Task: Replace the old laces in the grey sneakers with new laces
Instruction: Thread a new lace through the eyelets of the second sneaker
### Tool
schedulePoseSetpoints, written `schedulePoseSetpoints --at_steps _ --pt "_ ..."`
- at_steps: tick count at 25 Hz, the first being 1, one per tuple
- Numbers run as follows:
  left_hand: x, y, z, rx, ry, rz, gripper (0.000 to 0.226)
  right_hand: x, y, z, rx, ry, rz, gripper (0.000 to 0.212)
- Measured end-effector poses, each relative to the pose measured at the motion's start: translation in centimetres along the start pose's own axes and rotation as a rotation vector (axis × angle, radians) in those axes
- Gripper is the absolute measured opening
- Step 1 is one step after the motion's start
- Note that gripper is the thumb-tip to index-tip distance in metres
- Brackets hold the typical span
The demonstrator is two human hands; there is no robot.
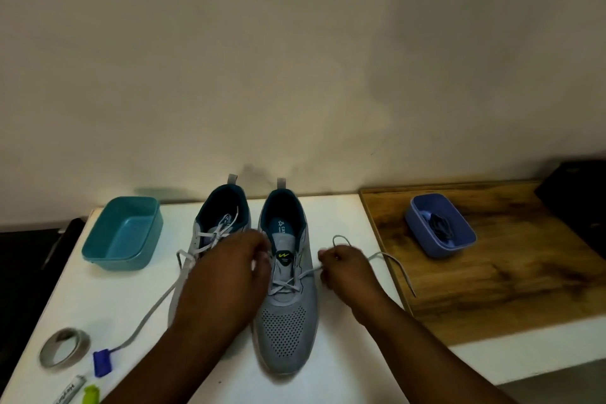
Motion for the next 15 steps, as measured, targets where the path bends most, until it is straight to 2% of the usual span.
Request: schedulePoseSetpoints --at_steps 2,4,5,7,8,9,10,11,13,14,15 --pt "0.4 1.3 1.5 0.198 0.059 -0.056 0.047 0.8 -2.4 -3.7 -0.084 -0.241 0.138 0.014" --pt "1.0 3.3 3.3 0.494 0.021 -0.240 0.068 2.9 -3.6 -7.6 -0.248 -0.481 0.102 0.006" --pt "1.4 4.3 3.8 0.658 -0.020 -0.299 0.068 3.8 -3.6 -8.7 -0.409 -0.486 0.027 0.012" --pt "1.9 5.6 3.8 0.807 -0.143 -0.287 0.051 4.8 -2.5 -8.5 -0.647 -0.343 -0.087 0.015" --pt "1.8 5.9 3.4 0.774 -0.181 -0.225 0.041 4.6 -2.2 -7.7 -0.649 -0.277 -0.031 0.012" --pt "1.7 5.7 3.0 0.654 -0.181 -0.143 0.034 4.1 -2.4 -6.4 -0.529 -0.220 0.093 0.006" --pt "1.6 5.4 2.5 0.506 -0.150 -0.054 0.030 3.2 -2.8 -4.7 -0.370 -0.143 0.214 0.009" --pt "1.6 4.8 2.1 0.397 -0.128 0.013 0.027 2.4 -3.2 -3.1 -0.210 -0.029 0.272 0.025" --pt "1.5 4.3 1.7 0.369 -0.133 0.072 0.020 1.7 -2.1 -0.7 -0.070 0.241 0.108 0.055" --pt "1.3 4.4 1.5 0.365 -0.121 0.069 0.018 1.9 -1.0 0.1 -0.075 0.332 -0.030 0.062" --pt "1.2 4.4 1.5 0.334 -0.104 0.059 0.019 2.2 0.1 0.5 -0.082 0.372 -0.126 0.061"
Point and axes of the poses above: each hand's wrist, its own x-axis away from the middle knuckle, its own y-axis out of the palm, z = x × y, the point moved 5 cm from there along -x, towards the middle knuckle, and after that the axes turned 8 degrees about z, right-handed, at the moved point
